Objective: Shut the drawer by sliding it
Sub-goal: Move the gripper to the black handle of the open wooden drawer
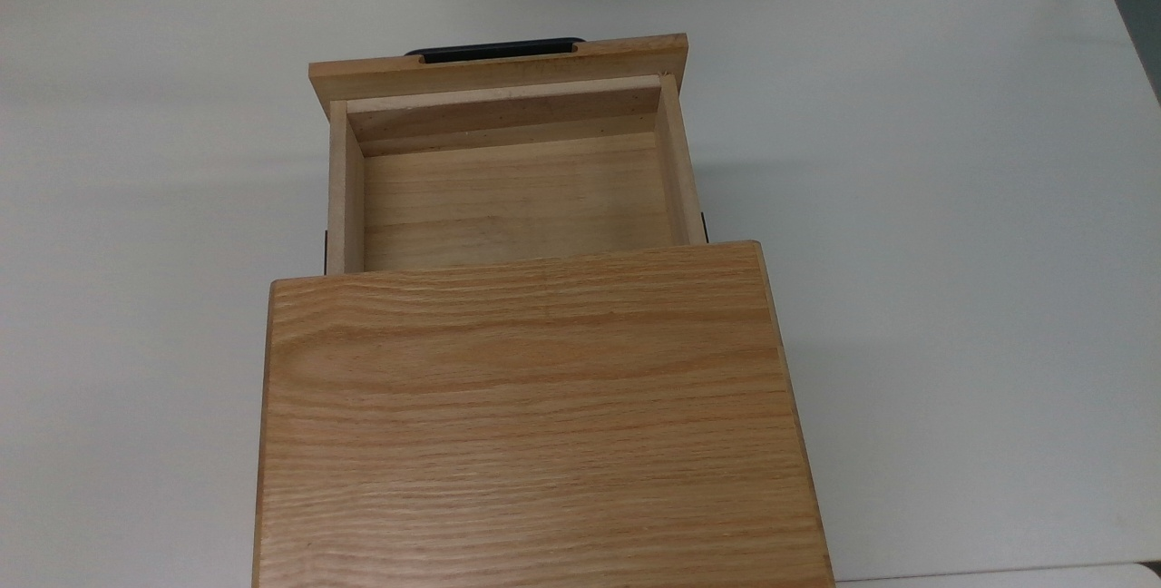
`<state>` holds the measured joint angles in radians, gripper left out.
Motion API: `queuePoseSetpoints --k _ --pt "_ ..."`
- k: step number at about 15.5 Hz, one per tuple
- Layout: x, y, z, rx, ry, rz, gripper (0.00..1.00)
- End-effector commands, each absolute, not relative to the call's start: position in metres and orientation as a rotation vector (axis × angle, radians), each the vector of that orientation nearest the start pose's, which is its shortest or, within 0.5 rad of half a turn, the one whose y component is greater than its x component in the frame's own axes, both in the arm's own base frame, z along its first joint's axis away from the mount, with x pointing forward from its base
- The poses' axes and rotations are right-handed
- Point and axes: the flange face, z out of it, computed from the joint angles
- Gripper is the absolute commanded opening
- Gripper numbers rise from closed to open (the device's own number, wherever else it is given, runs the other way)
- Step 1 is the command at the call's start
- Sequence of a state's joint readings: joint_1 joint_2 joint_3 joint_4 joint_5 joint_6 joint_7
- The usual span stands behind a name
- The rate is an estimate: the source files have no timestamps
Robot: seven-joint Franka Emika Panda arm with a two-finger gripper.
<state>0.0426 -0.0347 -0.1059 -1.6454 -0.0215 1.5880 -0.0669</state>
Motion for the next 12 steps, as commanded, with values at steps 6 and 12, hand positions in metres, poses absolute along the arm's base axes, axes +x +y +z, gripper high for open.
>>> queuePoseSetpoints --k 6,12 --pt "0.5307 -0.0536 0.6224 -3.154 -0.005 0.076 1.00" --pt "0.5298 -0.0510 0.6278 -3.153 -0.018 0.092 1.00"
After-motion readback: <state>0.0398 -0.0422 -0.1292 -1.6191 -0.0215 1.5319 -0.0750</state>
